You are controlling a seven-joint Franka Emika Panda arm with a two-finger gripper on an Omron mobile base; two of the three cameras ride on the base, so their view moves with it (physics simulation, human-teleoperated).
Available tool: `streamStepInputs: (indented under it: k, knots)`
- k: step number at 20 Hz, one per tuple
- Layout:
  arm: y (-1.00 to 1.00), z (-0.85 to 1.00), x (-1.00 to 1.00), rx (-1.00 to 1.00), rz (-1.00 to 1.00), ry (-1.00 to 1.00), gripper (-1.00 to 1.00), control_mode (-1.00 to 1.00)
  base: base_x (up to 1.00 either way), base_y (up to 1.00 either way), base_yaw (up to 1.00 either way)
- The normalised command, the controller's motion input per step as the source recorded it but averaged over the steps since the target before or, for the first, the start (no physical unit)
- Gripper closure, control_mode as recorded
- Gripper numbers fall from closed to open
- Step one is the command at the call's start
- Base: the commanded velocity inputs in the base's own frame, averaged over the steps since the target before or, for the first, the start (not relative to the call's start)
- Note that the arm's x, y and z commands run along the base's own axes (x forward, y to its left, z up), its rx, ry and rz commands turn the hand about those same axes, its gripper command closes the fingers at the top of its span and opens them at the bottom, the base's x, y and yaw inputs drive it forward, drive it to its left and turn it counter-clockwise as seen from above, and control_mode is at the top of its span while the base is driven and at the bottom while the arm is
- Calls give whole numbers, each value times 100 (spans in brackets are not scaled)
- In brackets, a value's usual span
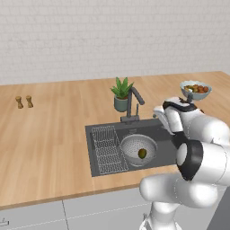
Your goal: Put the colander in the sink, put the mango, orange in the colander, and turn on the sink faucet and pour water over the colander.
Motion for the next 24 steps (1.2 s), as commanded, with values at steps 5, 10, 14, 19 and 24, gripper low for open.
streamStepInputs:
  k: [5,10,14,19,24]
  knots:
    - [-67,39,0,-12,0,7,-100,-100,0,0,0]
    - [-76,39,-3,-13,0,16,-100,-100,0,0,0]
    - [-80,17,-6,-16,0,22,-100,-100,0,0,0]
    - [-67,0,0,-19,0,28,-100,-100,0,0,0]
    - [-58,0,-3,-23,-1,29,-100,-100,0,0,0]
